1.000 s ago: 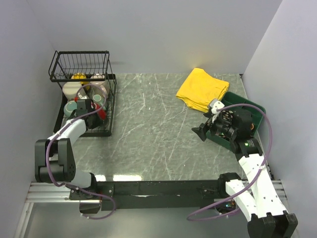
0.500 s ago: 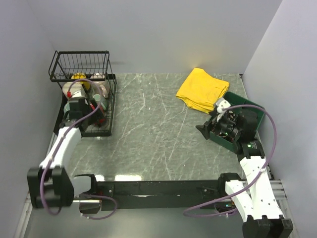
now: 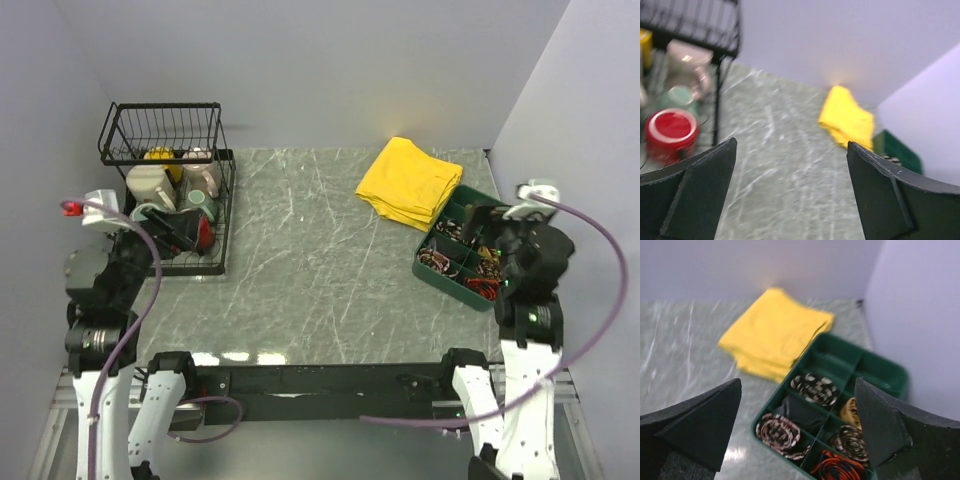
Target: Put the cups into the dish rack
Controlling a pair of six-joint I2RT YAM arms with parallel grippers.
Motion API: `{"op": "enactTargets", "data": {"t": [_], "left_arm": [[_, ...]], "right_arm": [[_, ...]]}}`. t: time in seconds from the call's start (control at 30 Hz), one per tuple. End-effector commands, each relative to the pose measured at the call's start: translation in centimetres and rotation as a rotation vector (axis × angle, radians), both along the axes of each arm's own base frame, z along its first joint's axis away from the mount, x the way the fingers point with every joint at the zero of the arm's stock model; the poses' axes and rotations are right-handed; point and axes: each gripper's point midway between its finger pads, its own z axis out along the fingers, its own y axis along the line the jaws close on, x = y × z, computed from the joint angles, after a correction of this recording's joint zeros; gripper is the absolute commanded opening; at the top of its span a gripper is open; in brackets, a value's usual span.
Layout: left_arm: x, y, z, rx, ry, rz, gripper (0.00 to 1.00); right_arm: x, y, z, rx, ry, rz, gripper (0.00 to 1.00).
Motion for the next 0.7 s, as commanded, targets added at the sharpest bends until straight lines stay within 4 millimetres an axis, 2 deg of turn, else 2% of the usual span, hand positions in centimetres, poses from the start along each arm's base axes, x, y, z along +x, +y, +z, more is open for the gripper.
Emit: {"op": "enactTargets", "data": {"t": [0.0,0.03,0.1,0.13,0.23,0.37,0.67], "left_arm": [[-2.5,-2.3,3.2,-0.078,-0.038,-0.115,0.96],[-3.0,-2.2,4.3,-0.067,-0.063,-0.113,0.96],[-3.3,-1.5,4.4,-0.045,-0.044,-0.073,0.96],[-3.8,-1.3,5.1,-0.022,-0.056,-0.064,0.96],[-4.2,-0.9,5.4,0.0,-0.049,-0.039,0.96],[-4.5,-1.0,5.4,0.003,-0.056,-0.045,0.96],[-4.8,-1.1,5.6,0.032,-0.058,-0.055,0.96]], "right_arm": [[-4.0,-3.9,5.5,0.047,-0.114,-0.278,1.0],[-4.7,-4.0,6.1,0.071,-0.119,-0.301,1.0],[-5.3,-4.4,6.4,0.071,-0.124,-0.324,1.0],[-5.6,-4.5,6.8,0.073,-0.134,-0.34,1.0],[-6.3,-5.1,7.4,0.06,-0.15,-0.374,1.0],[-6.9,-4.6,8.0,0.053,-0.16,-0.347,1.0],[-7.2,-3.6,7.8,0.013,-0.146,-0.282,1.0]]}}
